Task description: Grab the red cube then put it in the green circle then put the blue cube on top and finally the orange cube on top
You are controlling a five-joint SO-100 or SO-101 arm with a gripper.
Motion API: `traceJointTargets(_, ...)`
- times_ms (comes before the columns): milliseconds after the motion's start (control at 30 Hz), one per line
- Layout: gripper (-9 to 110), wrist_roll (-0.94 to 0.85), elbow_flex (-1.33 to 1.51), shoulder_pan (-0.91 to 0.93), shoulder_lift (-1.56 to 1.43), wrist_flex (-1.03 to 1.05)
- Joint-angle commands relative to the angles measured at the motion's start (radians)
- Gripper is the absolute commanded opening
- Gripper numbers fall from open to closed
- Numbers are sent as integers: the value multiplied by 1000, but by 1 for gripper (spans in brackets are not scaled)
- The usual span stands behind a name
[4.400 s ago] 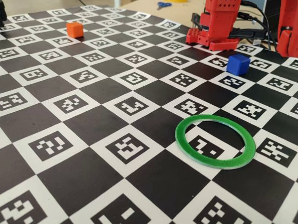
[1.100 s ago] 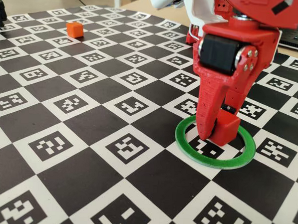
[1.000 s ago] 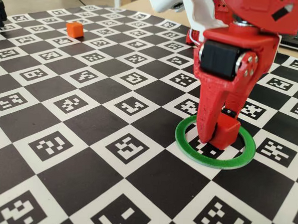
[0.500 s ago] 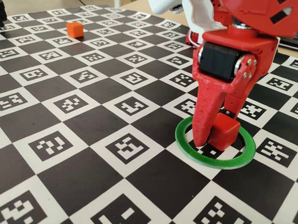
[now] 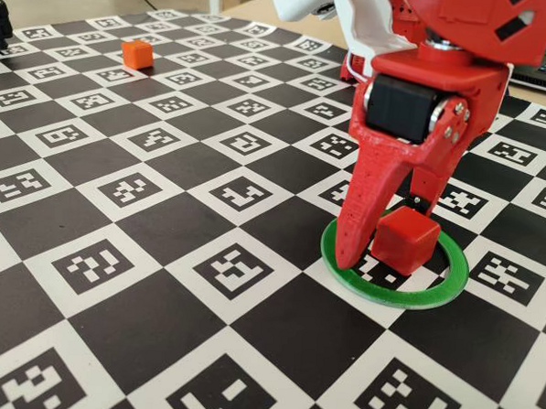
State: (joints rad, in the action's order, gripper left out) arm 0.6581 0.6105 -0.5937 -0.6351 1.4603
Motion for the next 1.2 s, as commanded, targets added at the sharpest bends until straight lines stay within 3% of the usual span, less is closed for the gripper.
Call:
traceJointTargets(0, 40, -2, -71, 6, -104, 17)
traceJointTargets(1167, 40, -133, 652, 130, -839, -71)
